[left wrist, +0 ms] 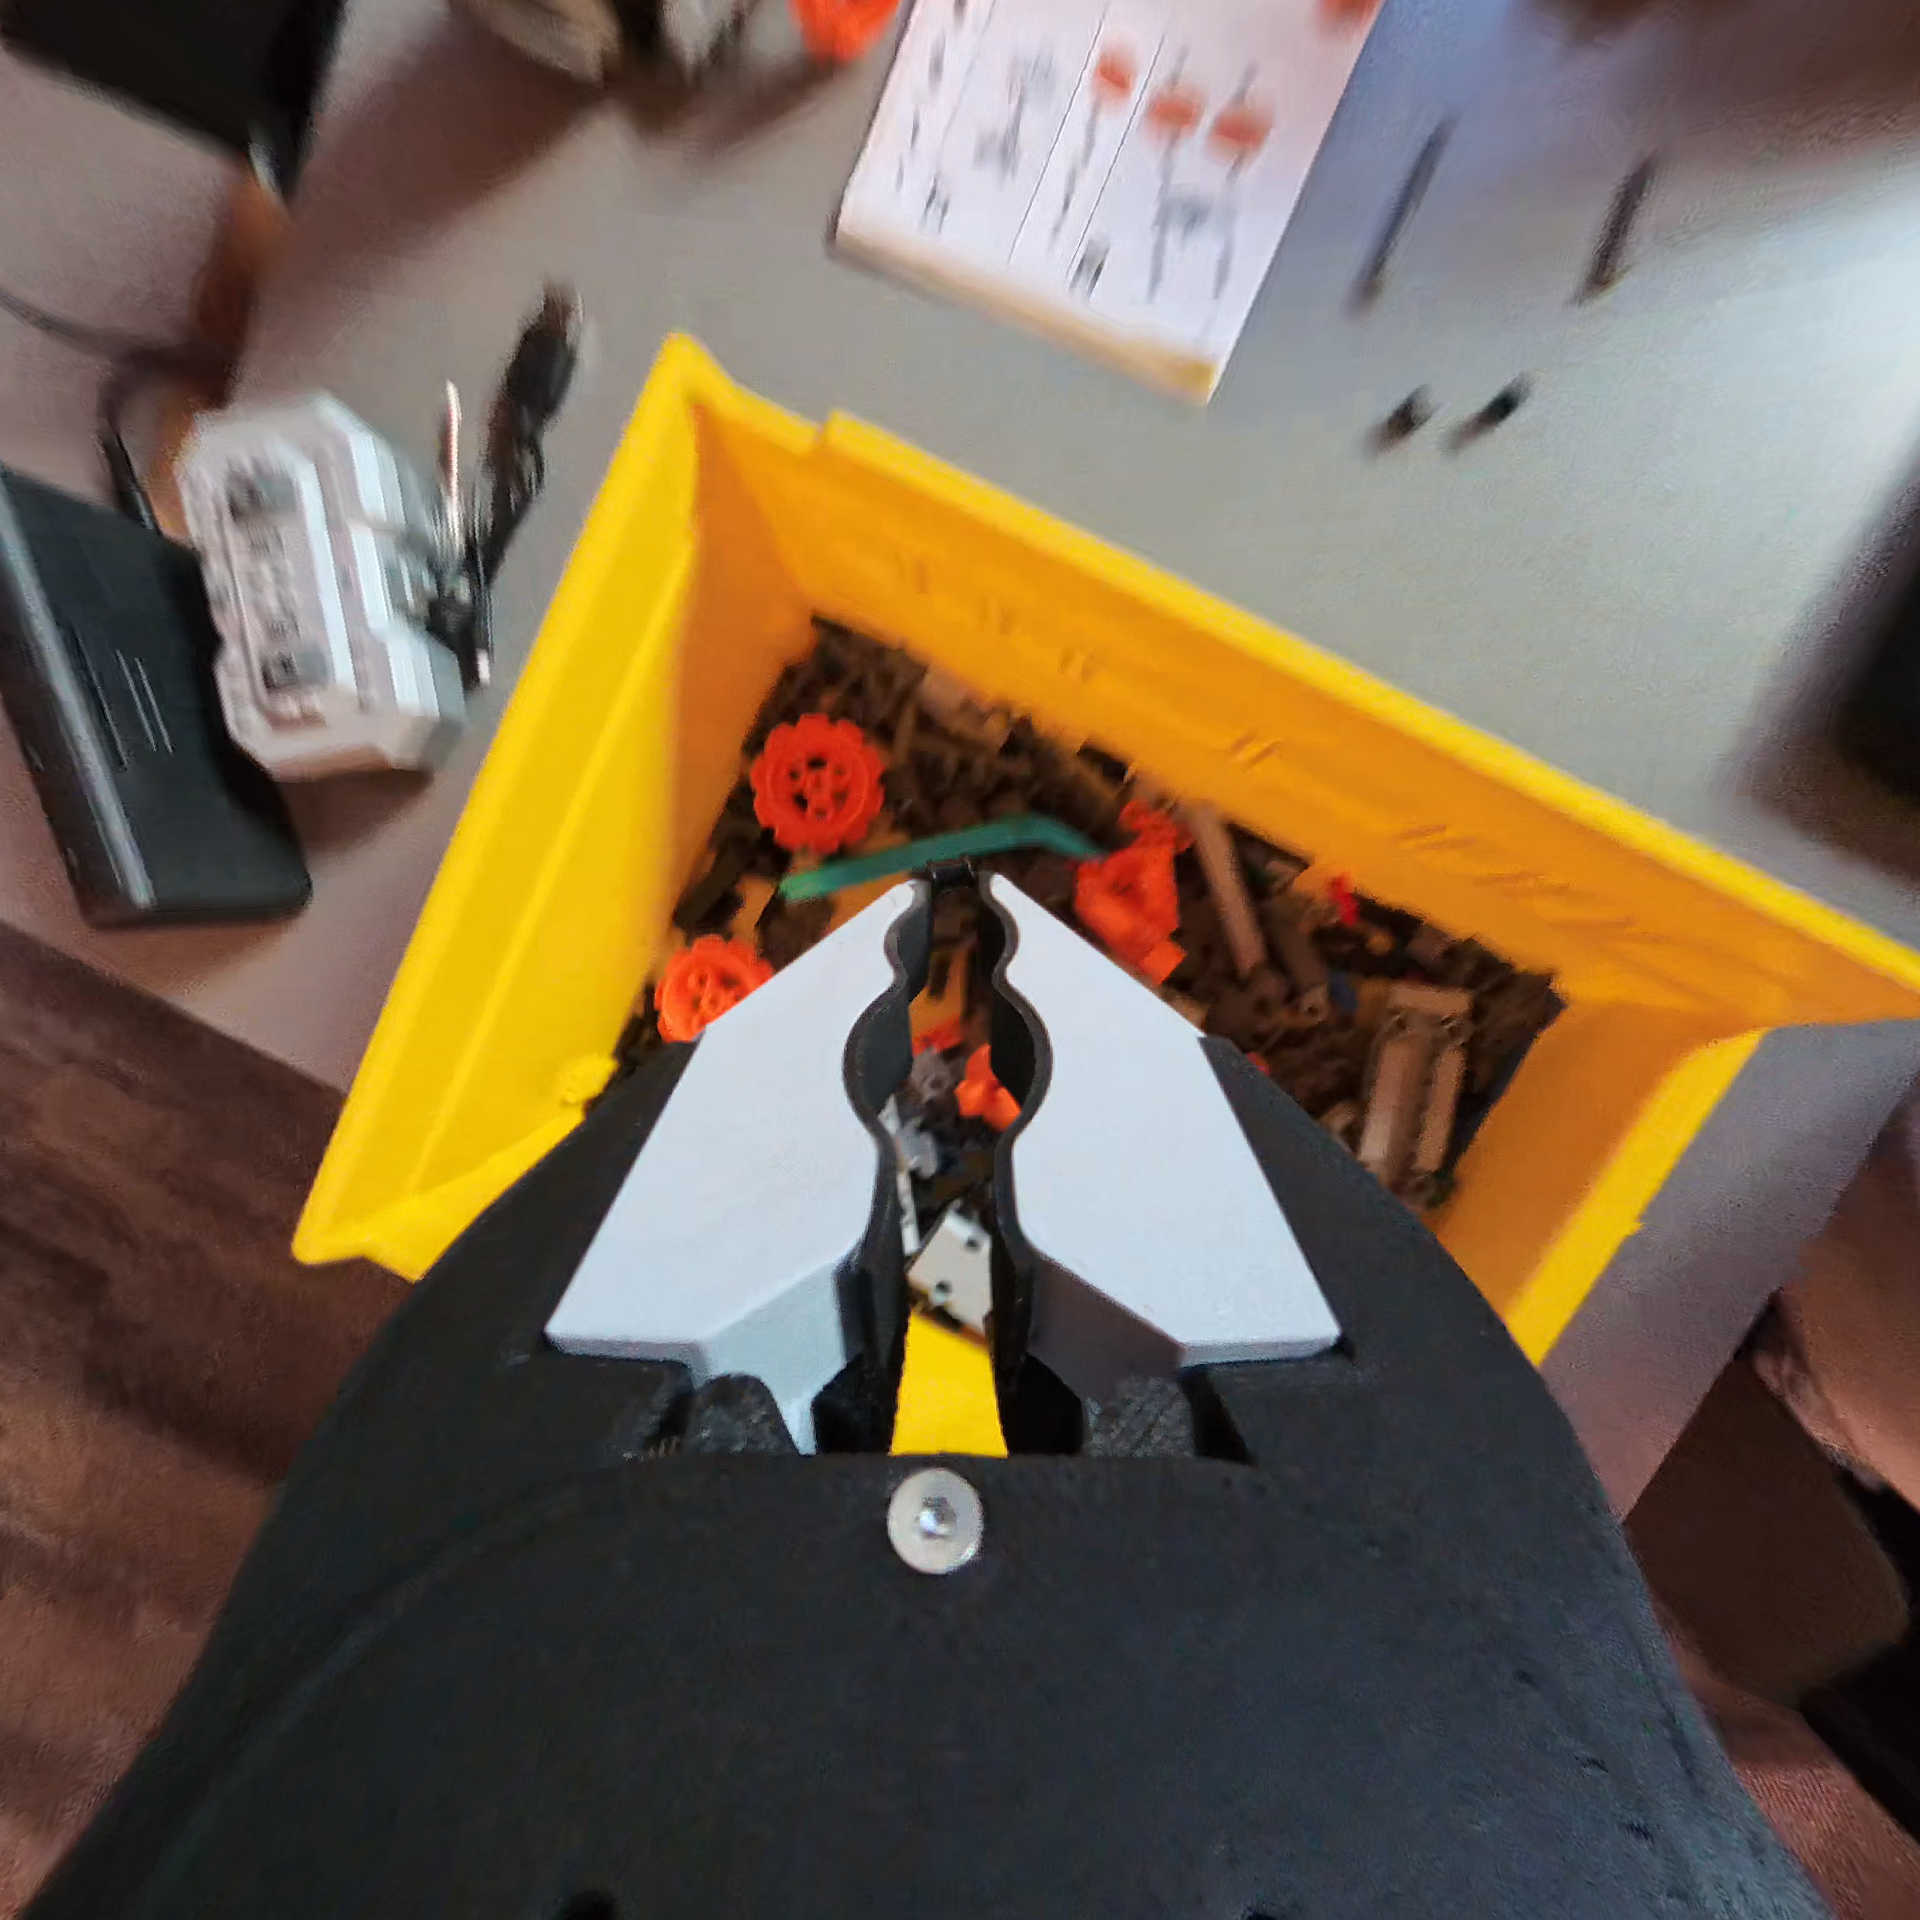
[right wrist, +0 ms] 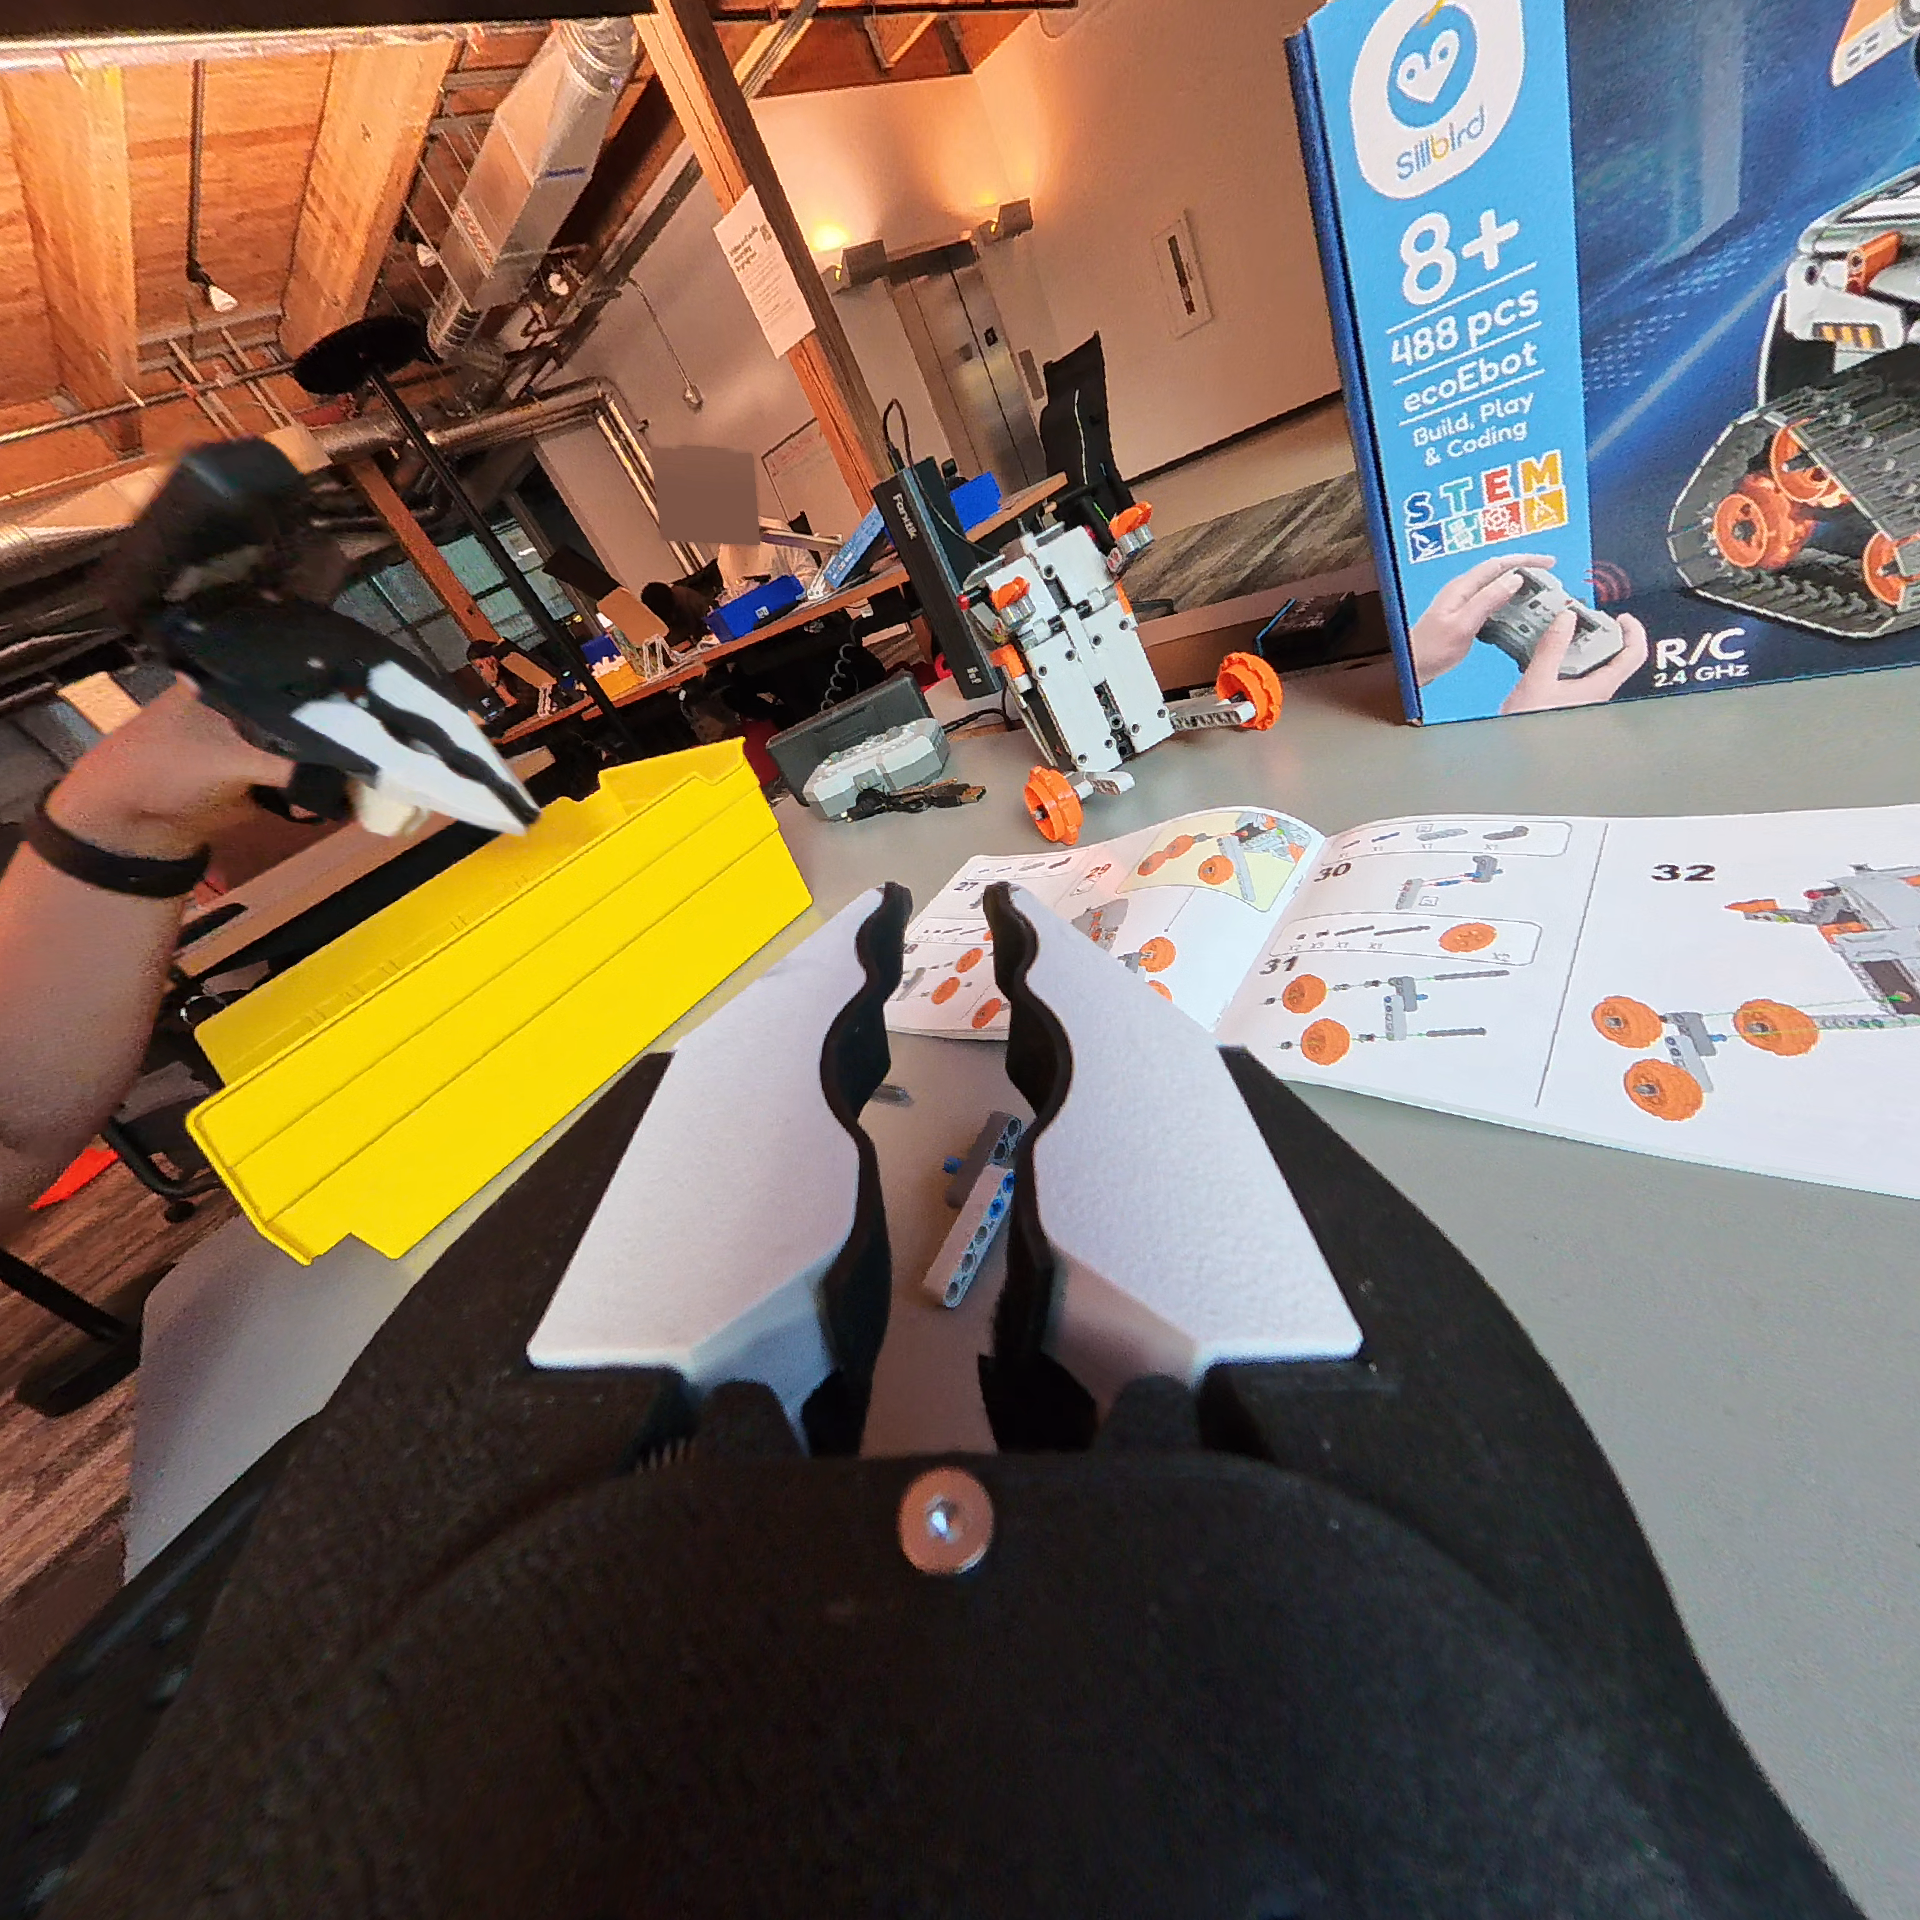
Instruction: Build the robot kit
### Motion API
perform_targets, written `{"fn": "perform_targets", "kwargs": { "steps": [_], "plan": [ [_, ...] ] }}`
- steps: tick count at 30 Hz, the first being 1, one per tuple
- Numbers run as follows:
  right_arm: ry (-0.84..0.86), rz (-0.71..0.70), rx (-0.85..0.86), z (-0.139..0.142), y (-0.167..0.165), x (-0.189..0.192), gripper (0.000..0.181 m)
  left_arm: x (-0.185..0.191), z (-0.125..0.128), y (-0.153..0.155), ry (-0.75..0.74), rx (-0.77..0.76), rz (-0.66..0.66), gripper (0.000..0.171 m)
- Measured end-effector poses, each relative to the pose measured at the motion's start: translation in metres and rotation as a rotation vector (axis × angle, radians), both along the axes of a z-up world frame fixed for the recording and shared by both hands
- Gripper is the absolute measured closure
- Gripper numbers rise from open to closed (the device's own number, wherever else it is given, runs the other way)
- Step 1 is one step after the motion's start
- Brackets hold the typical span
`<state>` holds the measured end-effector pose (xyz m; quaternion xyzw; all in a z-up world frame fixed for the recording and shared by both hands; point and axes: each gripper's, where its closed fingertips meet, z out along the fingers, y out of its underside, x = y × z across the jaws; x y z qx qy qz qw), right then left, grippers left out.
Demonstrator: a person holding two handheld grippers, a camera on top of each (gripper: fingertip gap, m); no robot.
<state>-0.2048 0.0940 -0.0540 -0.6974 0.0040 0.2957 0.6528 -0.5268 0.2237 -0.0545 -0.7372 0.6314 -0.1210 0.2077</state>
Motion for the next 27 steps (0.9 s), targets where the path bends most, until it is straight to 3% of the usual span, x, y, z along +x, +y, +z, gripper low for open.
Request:
{"fn": "perform_targets", "kwargs": {
  "steps": [3, 6, 9, 14, 20, 27],
  "plan": [
    [-0.022, 0.009, 0.005, 0.001, -0.001, -0.005, 0.166, 0.033, 0.029, -0.033, -0.115, -0.006, -0.059, 0.167],
    [-0.056, 0.027, 0.009, 0.001, -0.003, -0.014, 0.166, 0.061, 0.028, -0.067, -0.076, -0.039, -0.137, 0.167],
    [-0.086, 0.045, 0.023, 0.003, -0.007, -0.022, 0.166, 0.085, 0.006, -0.092, 0.04, -0.038, -0.218, 0.166],
    [-0.104, 0.069, 0.04, 0.006, -0.01, -0.029, 0.166, 0.113, -0.03, -0.105, 0.226, -0.02, -0.3, 0.167],
    [-0.104, 0.114, 0.046, 0.008, -0.014, -0.038, 0.166, 0.119, -0.075, -0.119, 0.412, -0.171, -0.298, 0.167],
    [-0.095, 0.141, 0.044, 0.01, -0.017, -0.043, 0.166, 0.124, -0.089, -0.109, 0.467, -0.211, -0.242, 0.167]
  ]
}}
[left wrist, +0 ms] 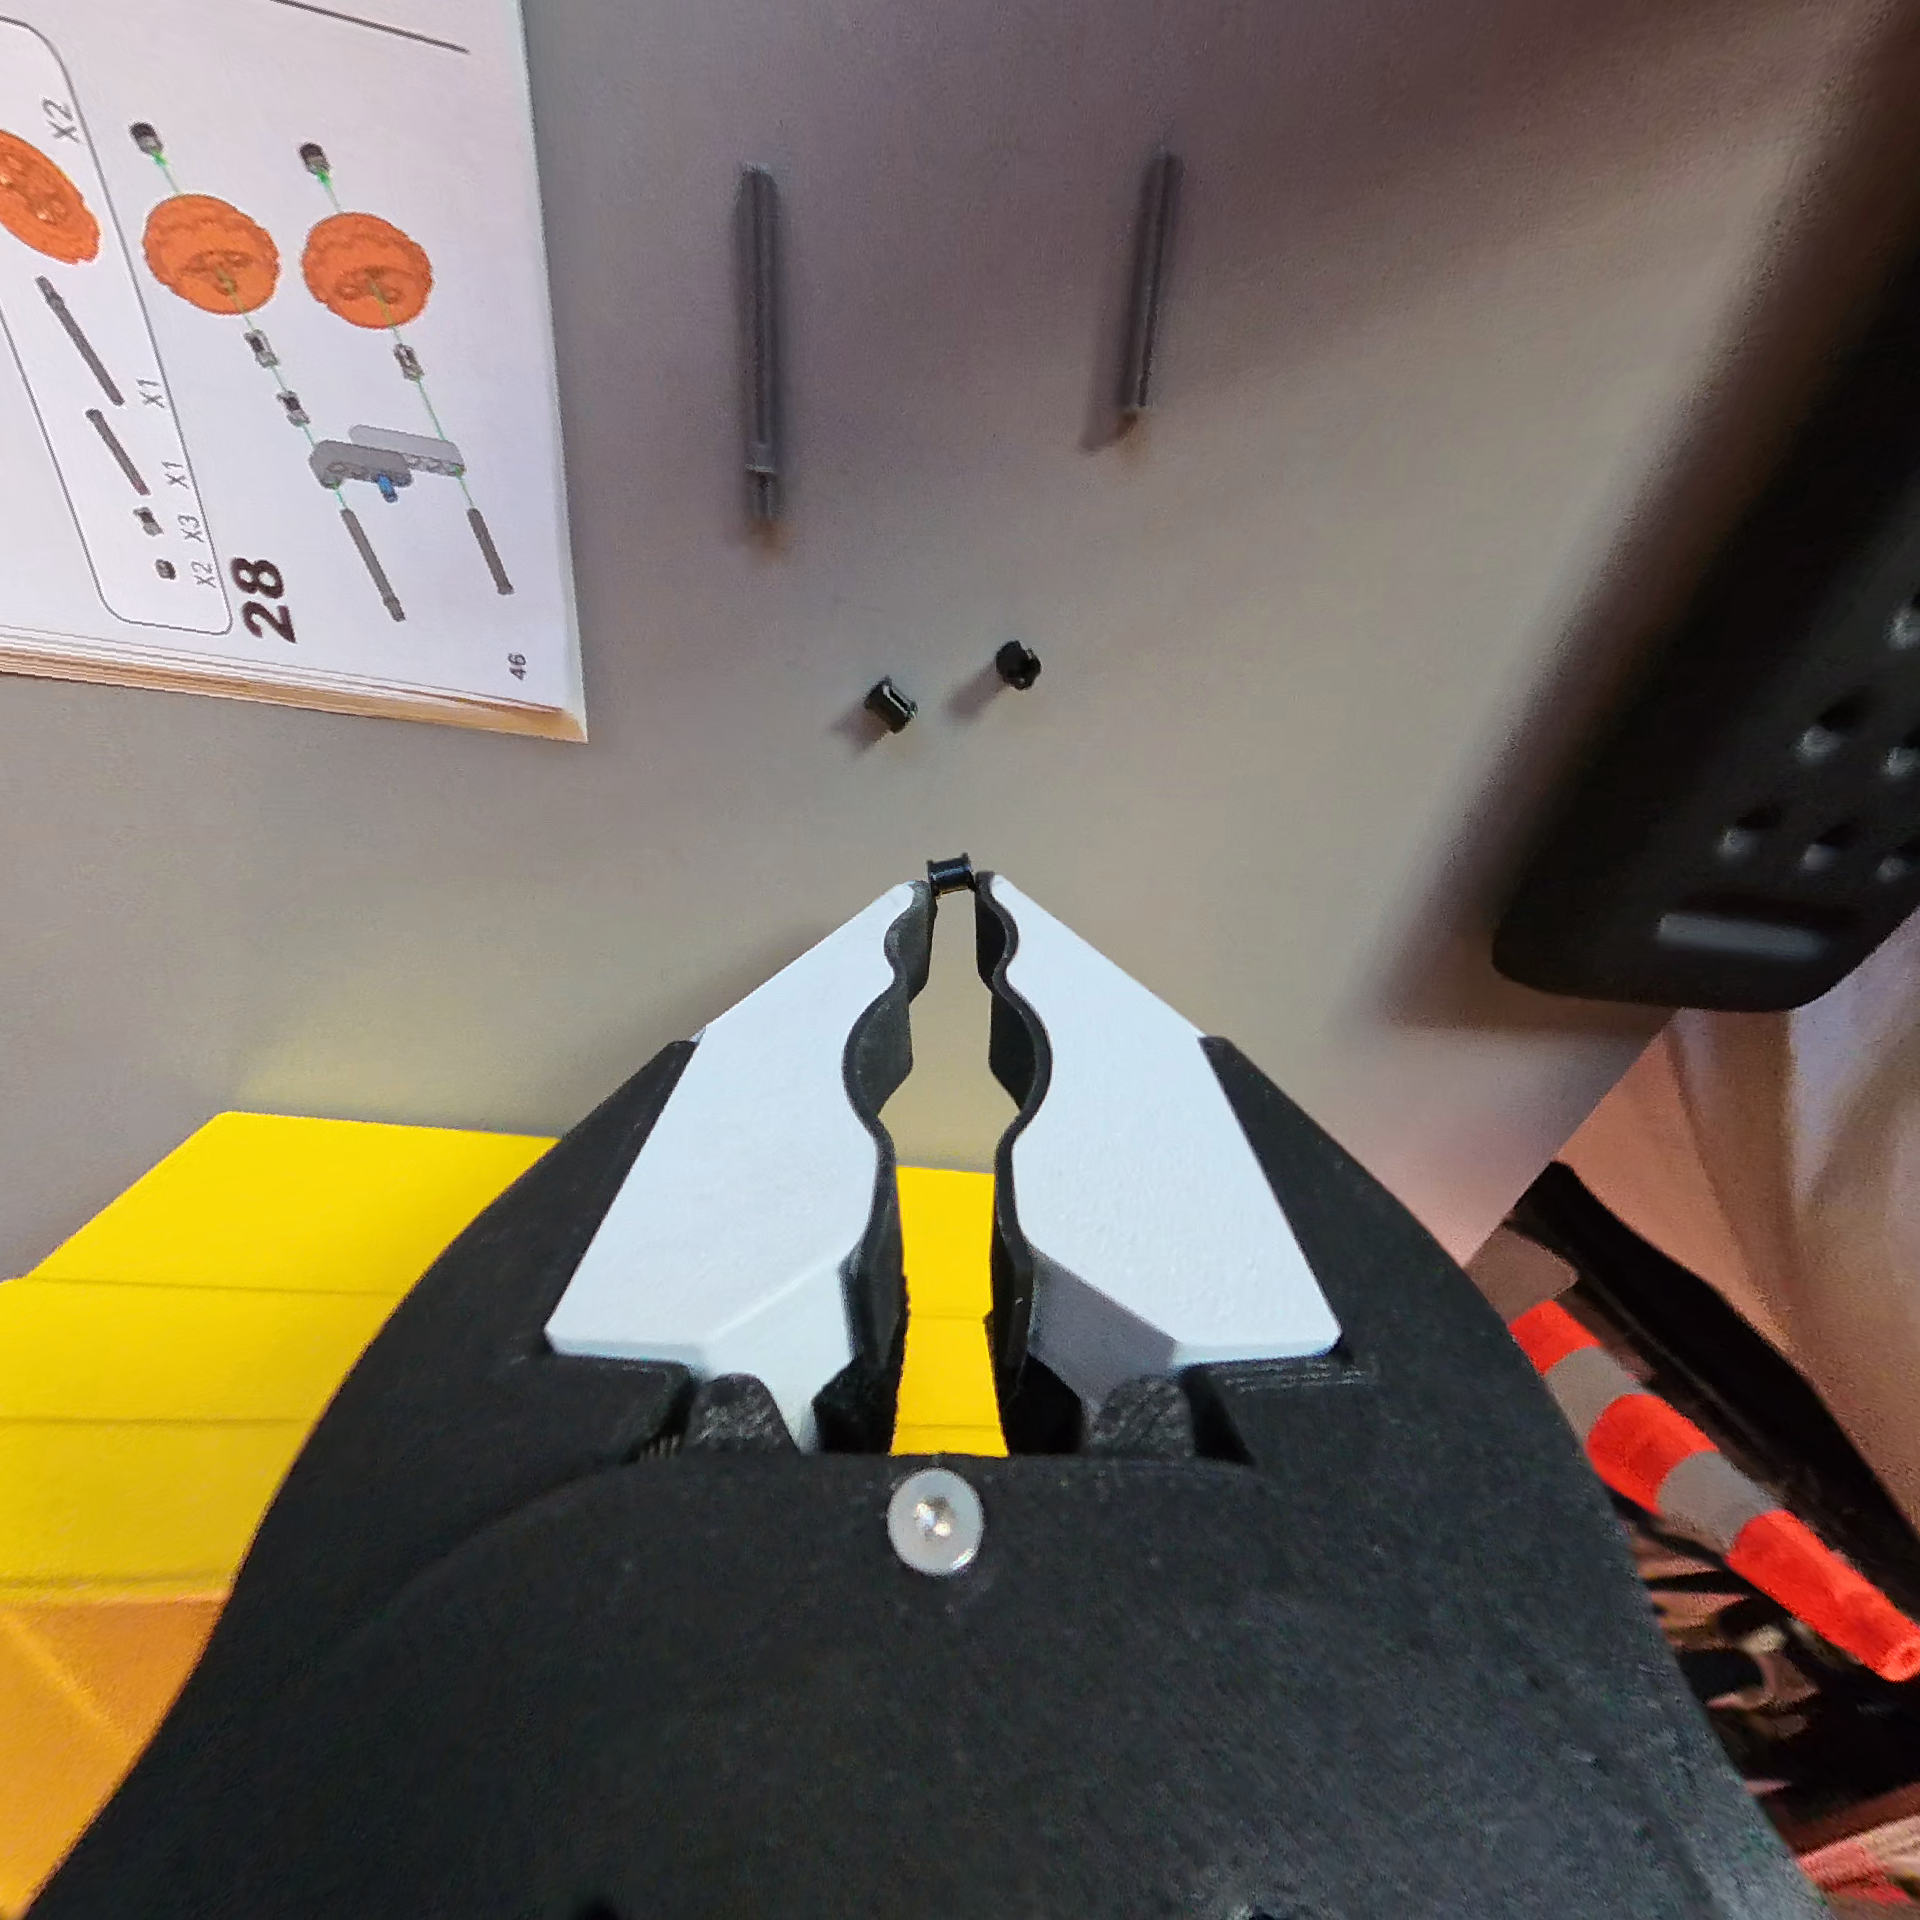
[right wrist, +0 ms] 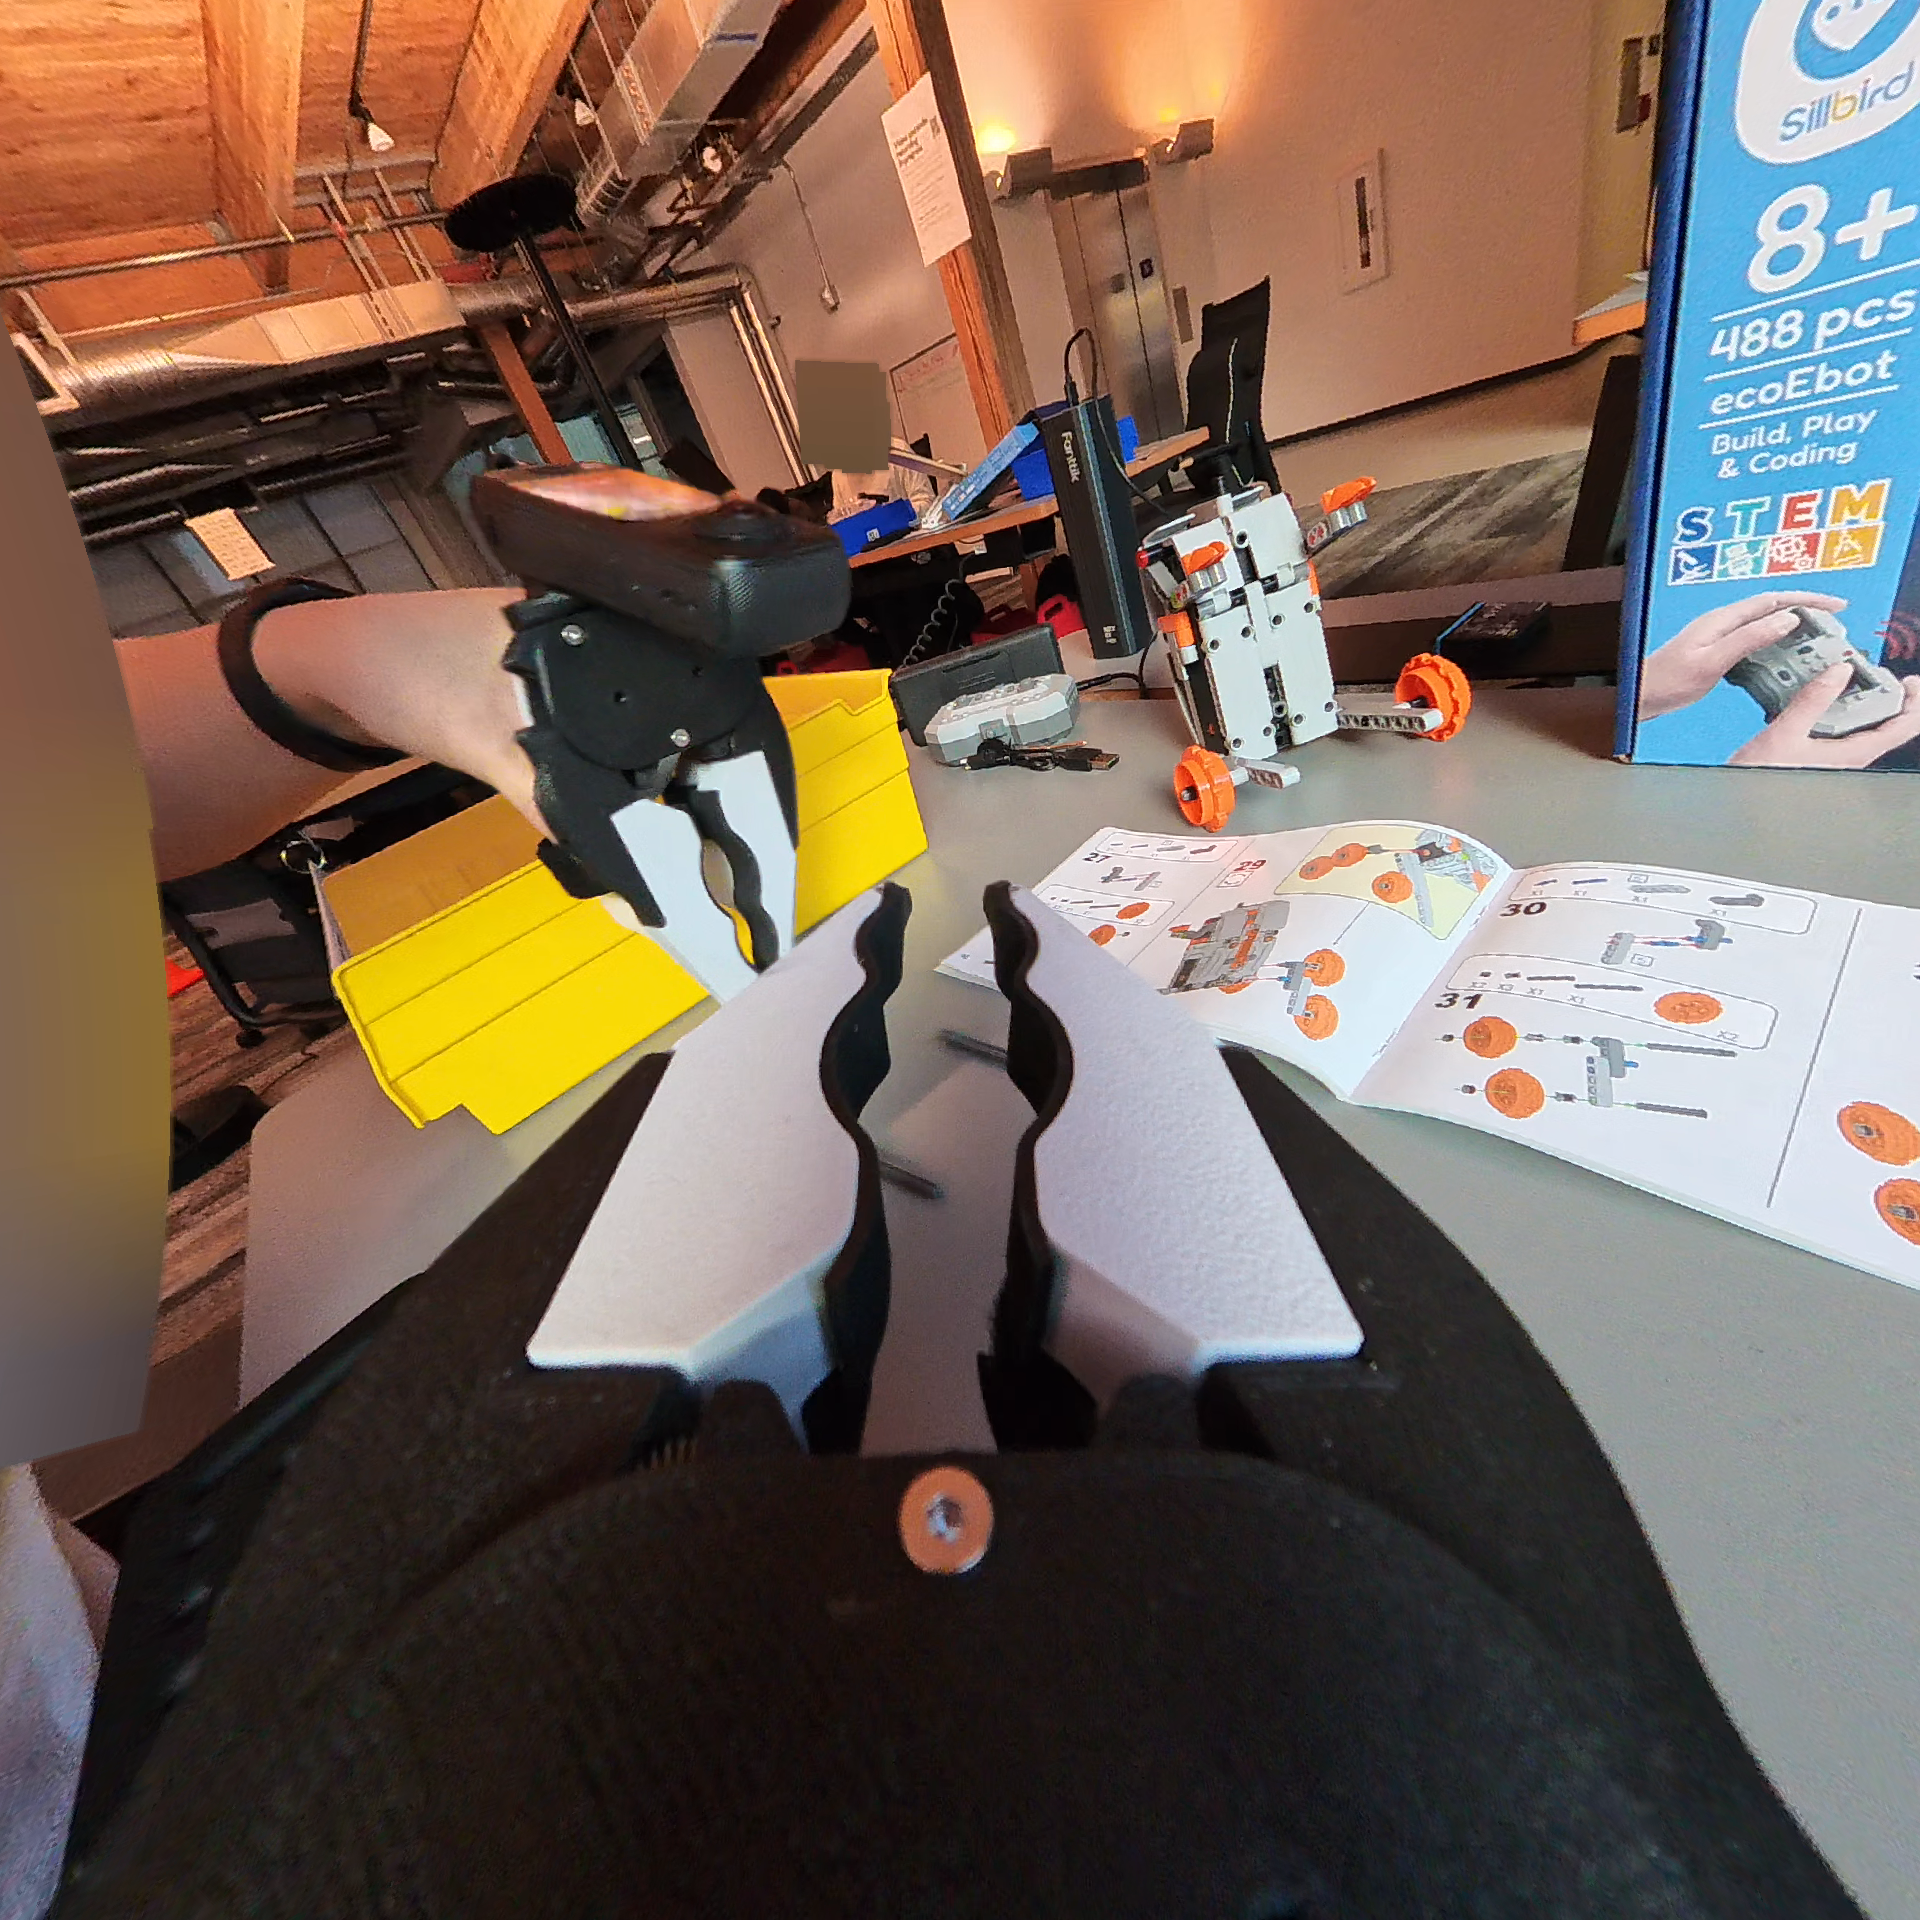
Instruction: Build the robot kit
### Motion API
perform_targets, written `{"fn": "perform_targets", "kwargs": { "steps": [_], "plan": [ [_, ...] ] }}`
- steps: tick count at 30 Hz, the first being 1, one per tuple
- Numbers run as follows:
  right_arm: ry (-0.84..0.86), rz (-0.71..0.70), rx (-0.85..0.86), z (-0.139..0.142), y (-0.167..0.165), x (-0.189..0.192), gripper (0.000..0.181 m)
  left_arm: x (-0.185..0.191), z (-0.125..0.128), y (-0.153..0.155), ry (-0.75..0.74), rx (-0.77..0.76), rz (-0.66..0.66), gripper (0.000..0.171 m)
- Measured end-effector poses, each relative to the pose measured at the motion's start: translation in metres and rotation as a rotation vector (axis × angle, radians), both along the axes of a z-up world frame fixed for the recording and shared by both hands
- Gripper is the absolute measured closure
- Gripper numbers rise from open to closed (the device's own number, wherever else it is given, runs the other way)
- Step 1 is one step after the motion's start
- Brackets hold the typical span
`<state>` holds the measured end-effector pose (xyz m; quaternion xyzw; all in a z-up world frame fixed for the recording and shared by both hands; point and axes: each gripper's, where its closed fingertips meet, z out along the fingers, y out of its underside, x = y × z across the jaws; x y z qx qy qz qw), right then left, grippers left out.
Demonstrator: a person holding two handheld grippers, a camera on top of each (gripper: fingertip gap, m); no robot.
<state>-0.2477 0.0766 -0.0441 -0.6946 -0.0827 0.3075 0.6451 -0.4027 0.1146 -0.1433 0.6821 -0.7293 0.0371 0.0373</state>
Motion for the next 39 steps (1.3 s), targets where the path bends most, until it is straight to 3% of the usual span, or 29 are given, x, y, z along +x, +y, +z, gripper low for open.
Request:
{"fn": "perform_targets", "kwargs": {
  "steps": [5, 26, 31, 35, 39],
  "plan": [
    [0.011, -0.006, 0.005, 0.002, -0.002, 0.002, 0.166, 0.005, -0.004, 0.0, 0.001, -0.072, 0.08, 0.167],
    [0.002, 0.001, 0.004, 0.001, -0.002, 0.001, 0.166, 0.005, -0.022, 0.0, 0.029, 0.05, -0.018, 0.166],
    [0.003, 0.0, 0.008, 0.002, -0.003, 0.001, 0.166, 0.008, -0.022, 0.0, 0.012, 0.052, -0.025, 0.155],
    [0.008, -0.007, 0.014, 0.003, -0.003, 0.003, 0.166, 0.01, -0.001, 0.008, -0.042, 0.075, -0.007, 0.152],
    [0.013, -0.007, 0.016, 0.003, -0.004, 0.004, 0.166, 0.01, 0.055, 0.036, -0.247, 0.185, 0.101, 0.153]
  ]
}}
